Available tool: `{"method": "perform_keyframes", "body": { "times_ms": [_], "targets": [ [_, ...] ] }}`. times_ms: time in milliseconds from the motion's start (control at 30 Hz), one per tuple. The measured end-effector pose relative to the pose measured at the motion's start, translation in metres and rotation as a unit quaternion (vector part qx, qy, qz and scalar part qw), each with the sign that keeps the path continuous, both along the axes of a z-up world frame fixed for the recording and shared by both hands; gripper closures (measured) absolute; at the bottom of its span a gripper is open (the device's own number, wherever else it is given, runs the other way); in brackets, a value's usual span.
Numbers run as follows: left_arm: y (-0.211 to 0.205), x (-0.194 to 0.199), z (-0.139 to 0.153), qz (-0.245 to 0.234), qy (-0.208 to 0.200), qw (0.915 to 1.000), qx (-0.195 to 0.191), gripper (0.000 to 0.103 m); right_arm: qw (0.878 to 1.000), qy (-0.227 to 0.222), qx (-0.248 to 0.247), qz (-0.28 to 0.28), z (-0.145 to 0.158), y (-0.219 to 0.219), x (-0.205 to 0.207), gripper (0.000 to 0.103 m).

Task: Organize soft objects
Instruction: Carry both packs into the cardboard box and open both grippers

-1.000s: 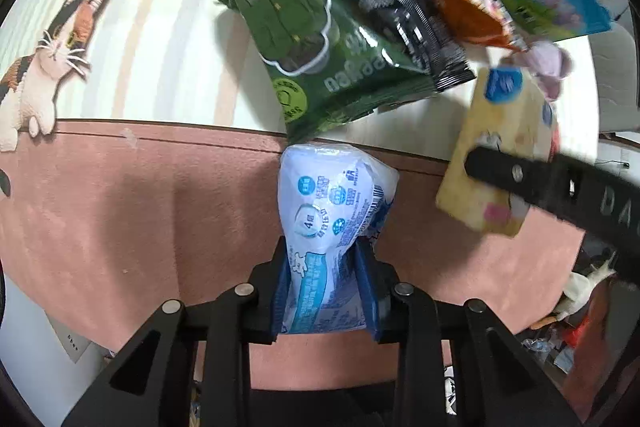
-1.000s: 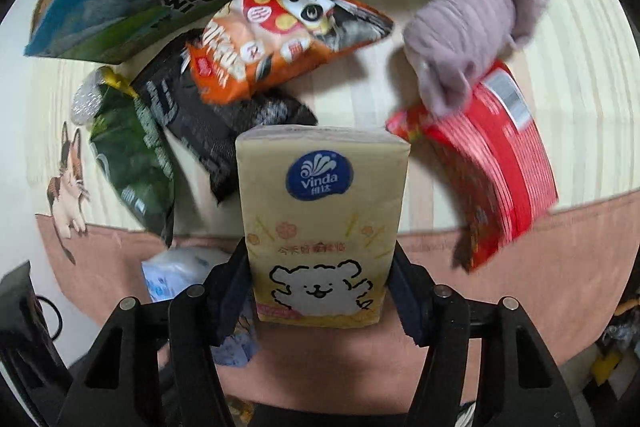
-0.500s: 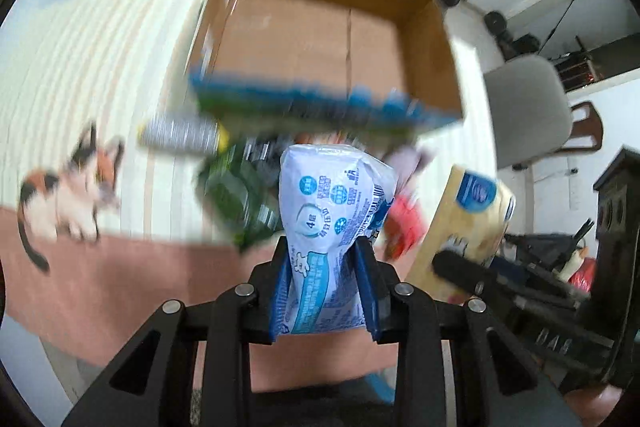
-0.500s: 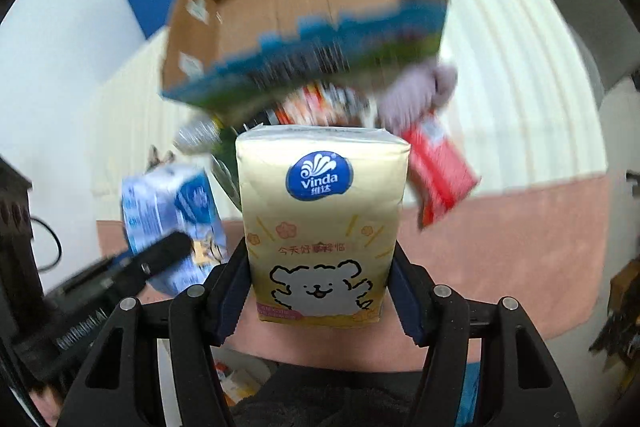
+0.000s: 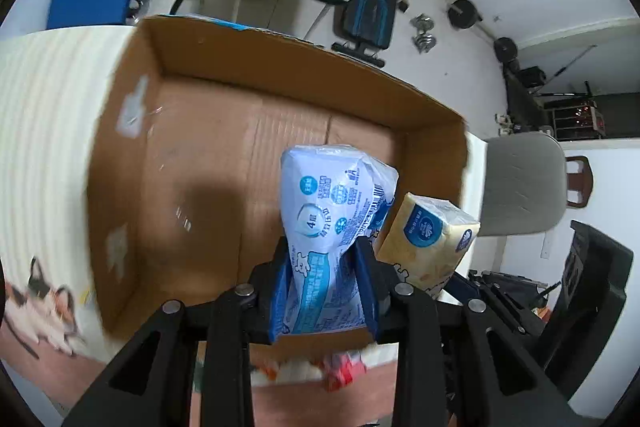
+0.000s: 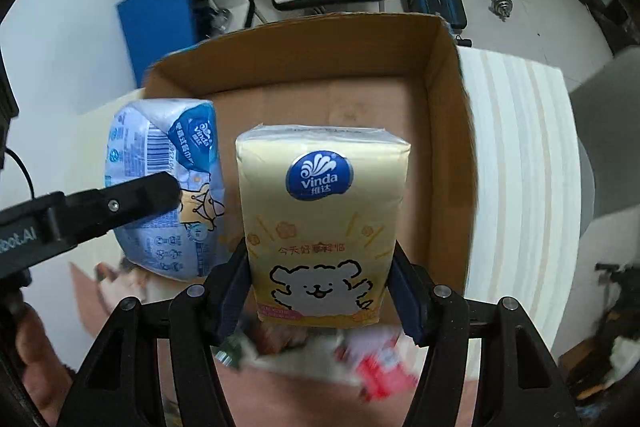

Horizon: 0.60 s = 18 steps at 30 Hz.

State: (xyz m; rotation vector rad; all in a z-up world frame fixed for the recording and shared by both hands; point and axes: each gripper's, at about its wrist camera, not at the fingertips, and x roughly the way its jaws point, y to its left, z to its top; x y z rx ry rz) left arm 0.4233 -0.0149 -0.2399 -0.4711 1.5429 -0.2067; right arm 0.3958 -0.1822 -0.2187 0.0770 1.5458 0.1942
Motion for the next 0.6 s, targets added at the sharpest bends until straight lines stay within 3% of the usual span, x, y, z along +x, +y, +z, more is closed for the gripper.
{"method": "perform_keyframes", "body": {
  "times_ms": [100, 300, 500, 600],
  "targets": [
    [-0.004, 0.025, -0.034, 0.002, 0.028, 0.9996, 0.002, 0.075, 1.0, 0.015, -0.021, 0.016, -0.032, 0.008, 0.033, 0.038],
    [-0.016, 0.042, -0.068, -0.002, 0.056, 0.9984, -0.003, 0.075, 0.998, 0.039, -0.043, 0.025, -0.083, 0.009, 0.068, 0.038],
    [-0.026, 0.051, -0.08, -0.018, 0.064, 0.9977, 0.008, 0.071, 0.996, 0.046, -0.059, 0.039, -0.103, 0.012, 0.079, 0.037],
    [-0.028, 0.054, -0.078, -0.024, 0.065, 0.9969, 0.038, 0.07, 0.996, 0.047, -0.065, 0.036, -0.111, 0.012, 0.084, 0.037]
  ]
}}
